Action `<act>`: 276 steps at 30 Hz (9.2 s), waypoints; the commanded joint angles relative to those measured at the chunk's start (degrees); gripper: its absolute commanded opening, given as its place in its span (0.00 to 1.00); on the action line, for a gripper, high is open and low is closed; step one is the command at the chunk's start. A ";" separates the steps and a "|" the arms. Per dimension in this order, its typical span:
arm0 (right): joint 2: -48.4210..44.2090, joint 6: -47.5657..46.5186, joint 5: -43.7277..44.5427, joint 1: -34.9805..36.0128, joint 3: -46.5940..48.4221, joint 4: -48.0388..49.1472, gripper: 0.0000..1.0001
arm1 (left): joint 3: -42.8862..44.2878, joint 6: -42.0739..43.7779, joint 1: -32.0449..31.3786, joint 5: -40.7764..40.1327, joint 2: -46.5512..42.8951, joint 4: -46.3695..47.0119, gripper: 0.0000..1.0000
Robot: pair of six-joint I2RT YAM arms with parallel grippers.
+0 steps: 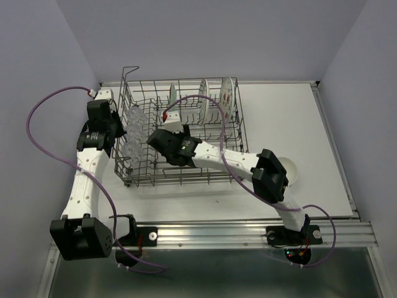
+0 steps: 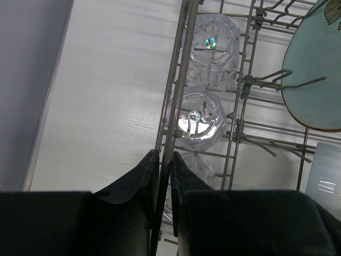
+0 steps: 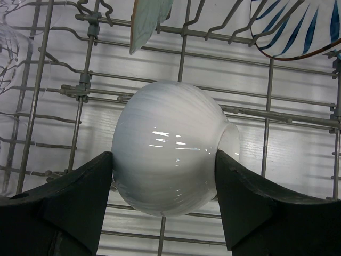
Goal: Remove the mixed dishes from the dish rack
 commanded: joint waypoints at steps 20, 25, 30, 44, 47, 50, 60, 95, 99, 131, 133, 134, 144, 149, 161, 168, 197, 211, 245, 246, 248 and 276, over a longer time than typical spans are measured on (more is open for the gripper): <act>-17.27 -1.81 -4.78 -2.29 -8.12 6.15 0.16 | -0.27 -1.59 0.62 -3.26 -3.04 0.85 0.15; -22.11 -1.28 -13.13 -5.36 -12.95 9.49 0.14 | 0.35 -1.68 0.62 -2.91 -3.13 0.58 0.18; -28.08 -1.02 -18.49 -8.70 -18.49 13.88 0.13 | 2.45 -2.03 0.62 -1.68 -3.22 -0.47 0.37; -41.53 6.96 -52.15 -22.84 -33.60 30.92 0.12 | 20.40 -9.76 0.10 20.51 -5.32 -1.81 0.99; -42.68 11.53 -61.28 -27.68 -37.11 36.45 0.12 | 16.89 -10.65 -2.62 25.30 -6.29 1.98 0.99; -42.95 16.55 -72.60 -31.46 -39.14 41.56 0.12 | 13.02 -12.22 -7.98 27.23 -6.47 5.40 0.99; -44.44 26.48 -82.57 -35.42 -41.08 51.94 0.12 | 5.27 -16.27 -17.21 31.97 -0.06 14.72 0.99; -51.82 18.86 -71.35 -44.11 -38.47 37.13 1.00 | 13.42 -21.11 -24.07 33.39 5.82 20.63 0.00; -54.89 10.24 -52.46 -48.33 -35.29 23.48 1.00 | 20.46 -18.30 -28.98 28.56 11.36 16.41 0.00; -70.90 4.43 -33.00 -70.32 -36.51 9.41 1.00 | 77.16 -3.35 -66.44 12.40 67.60 -3.90 0.00; -71.07 4.25 -33.09 -70.32 -36.78 9.41 1.00 | 79.44 -3.61 -66.44 11.94 69.46 -4.78 0.00; -71.07 4.25 -33.18 -70.32 -36.95 9.41 1.00 | 79.71 -3.53 -66.44 12.46 70.34 -5.22 0.00; -70.55 4.08 -34.68 -70.32 -37.57 9.41 1.00 | 76.64 -3.53 -66.97 10.19 70.52 -4.69 0.00; -70.63 4.08 -34.59 -70.84 -38.01 9.41 1.00 | 76.72 -3.26 -67.67 8.51 71.84 -5.57 0.06; -70.28 4.52 -35.03 -70.84 -38.36 9.41 1.00 | 77.78 -3.00 -68.02 6.23 73.42 -6.80 0.16; -70.28 4.43 -35.20 -70.84 -38.63 9.50 1.00 | 77.60 -2.91 -68.64 5.79 73.77 -7.24 0.28; -69.14 -1.37 -49.52 -70.84 -36.17 9.85 1.00 | 73.74 -4.40 -66.01 -1.06 54.00 -9.35 0.99; -64.23 -5.07 -65.43 -70.84 -34.76 13.01 1.00 | 45.12 -11.25 -45.54 -20.13 24.13 -15.68 0.99; -26.44 -15.79 -40.04 -42.37 -9.80 5.45 1.00 | 17.58 8.96 1.41 6.68 15.32 -3.99 0.40; -25.82 -15.96 -39.95 -41.76 -9.27 5.45 1.00 | 17.40 8.95 1.32 6.58 15.33 -4.16 0.40; -24.50 -15.87 -37.67 -40.27 -7.52 4.58 1.00 | 16.44 8.60 1.32 6.93 14.98 -3.73 0.32; -8.24 -12.62 -1.63 -29.18 1.98 2.20 0.67 | 15.82 11.41 1.50 6.67 15.15 -3.11 0.00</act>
